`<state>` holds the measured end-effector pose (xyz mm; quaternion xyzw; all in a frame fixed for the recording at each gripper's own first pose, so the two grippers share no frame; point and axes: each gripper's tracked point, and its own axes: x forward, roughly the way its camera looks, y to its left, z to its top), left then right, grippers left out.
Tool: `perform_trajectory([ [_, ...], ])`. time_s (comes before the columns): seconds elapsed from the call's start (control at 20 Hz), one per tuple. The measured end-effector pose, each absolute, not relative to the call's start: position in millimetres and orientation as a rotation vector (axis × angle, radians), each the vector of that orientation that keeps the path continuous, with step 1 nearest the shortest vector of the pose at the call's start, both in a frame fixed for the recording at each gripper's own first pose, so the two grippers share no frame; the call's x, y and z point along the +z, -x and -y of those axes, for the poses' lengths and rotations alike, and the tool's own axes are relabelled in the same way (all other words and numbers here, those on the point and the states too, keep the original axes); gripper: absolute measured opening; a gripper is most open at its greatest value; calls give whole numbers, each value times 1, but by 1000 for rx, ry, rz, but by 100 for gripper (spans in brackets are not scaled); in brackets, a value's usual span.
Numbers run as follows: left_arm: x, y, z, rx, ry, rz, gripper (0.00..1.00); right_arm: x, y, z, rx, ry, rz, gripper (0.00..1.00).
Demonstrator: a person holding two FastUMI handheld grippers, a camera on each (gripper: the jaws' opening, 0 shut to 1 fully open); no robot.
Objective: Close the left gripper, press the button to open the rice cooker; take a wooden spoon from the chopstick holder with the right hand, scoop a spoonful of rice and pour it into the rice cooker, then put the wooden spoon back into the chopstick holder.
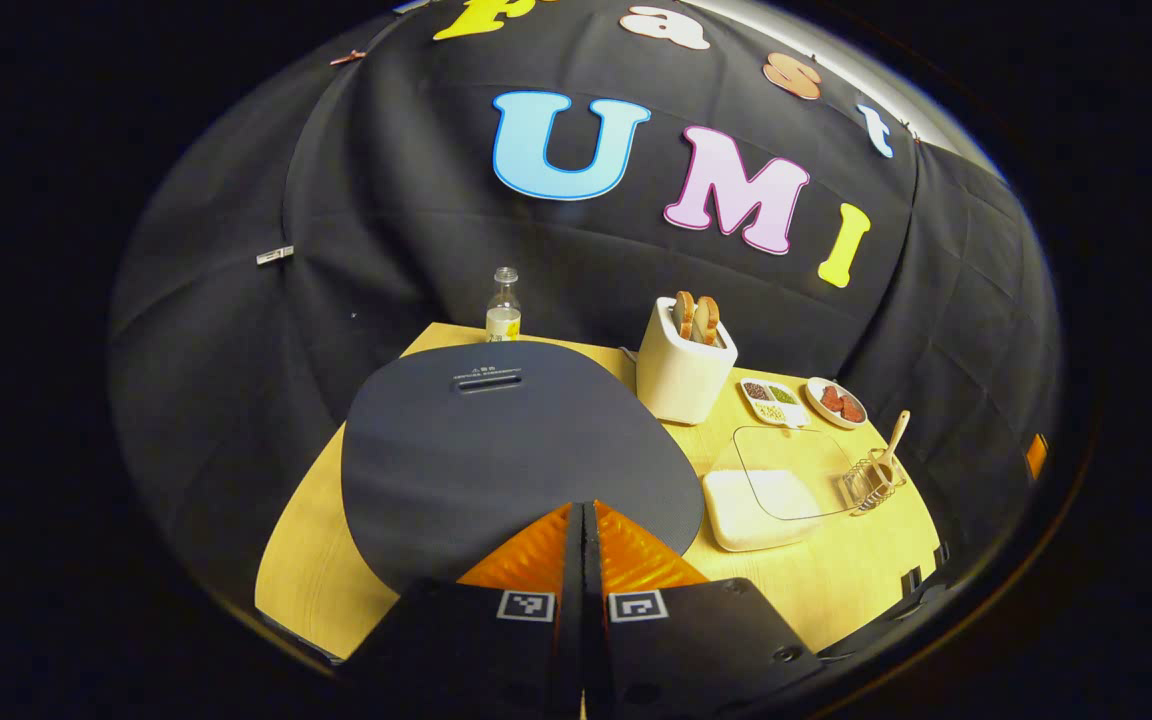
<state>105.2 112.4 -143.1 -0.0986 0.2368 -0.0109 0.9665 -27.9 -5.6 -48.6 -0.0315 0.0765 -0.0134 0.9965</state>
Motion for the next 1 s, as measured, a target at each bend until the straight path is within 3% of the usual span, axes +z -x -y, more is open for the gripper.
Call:
perform_trajectory([
  [0.55,-150,-104,-113,22,258,-508,6,-62,18,5,-5,75,-201,98],
  [0.6,-147,-104,-113,23,255,-496,10,-63,17,6,-1,76,-207,98],
  [0.75,-140,-101,-114,46,238,-502,7,-60,12,11,11,86,-216,98],
  [1.0,-43,-101,-118,163,256,-294,6,-55,-11,21,41,76,-213,98],
])
